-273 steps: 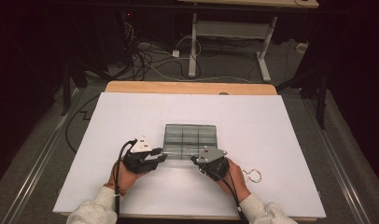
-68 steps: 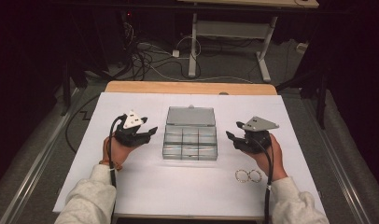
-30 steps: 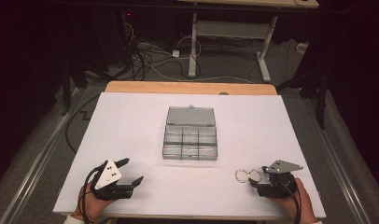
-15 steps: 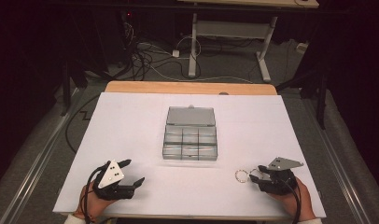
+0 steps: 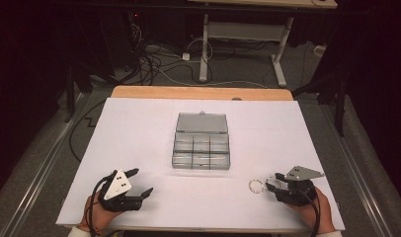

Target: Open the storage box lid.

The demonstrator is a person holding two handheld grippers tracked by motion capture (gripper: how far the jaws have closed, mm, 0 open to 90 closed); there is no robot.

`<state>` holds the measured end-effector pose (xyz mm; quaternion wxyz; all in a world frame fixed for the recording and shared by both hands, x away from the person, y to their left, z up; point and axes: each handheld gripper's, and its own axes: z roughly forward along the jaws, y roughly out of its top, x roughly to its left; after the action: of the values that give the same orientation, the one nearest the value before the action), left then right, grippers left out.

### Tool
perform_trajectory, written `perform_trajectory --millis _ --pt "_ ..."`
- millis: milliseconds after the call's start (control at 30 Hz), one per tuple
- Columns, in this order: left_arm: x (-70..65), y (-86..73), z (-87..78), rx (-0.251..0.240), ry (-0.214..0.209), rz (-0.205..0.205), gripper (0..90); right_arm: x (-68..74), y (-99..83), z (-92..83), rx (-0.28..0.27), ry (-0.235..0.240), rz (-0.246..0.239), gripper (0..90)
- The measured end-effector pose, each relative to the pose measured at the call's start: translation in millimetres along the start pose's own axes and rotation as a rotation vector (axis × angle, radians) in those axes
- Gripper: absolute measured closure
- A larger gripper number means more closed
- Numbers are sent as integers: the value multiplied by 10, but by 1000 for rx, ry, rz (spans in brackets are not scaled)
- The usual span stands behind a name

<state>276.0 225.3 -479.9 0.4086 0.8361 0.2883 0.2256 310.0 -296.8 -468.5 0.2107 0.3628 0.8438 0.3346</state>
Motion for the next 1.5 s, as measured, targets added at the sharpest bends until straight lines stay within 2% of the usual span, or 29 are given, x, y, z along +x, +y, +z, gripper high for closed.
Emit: perform_trajectory --millis 533,733,1133,1500 --pt "5 -7 23 5 11 3 215 -58 74 -88 -68 -40 5 483" --pt "3 -8 26 3 9 -3 215 -64 131 -137 -102 -40 3 483" --pt "3 0 26 1 11 -5 215 -28 312 -140 -150 -33 -31 483" --pt "1 -5 27 6 10 -4 215 52 500 -73 -168 -21 -79 483"
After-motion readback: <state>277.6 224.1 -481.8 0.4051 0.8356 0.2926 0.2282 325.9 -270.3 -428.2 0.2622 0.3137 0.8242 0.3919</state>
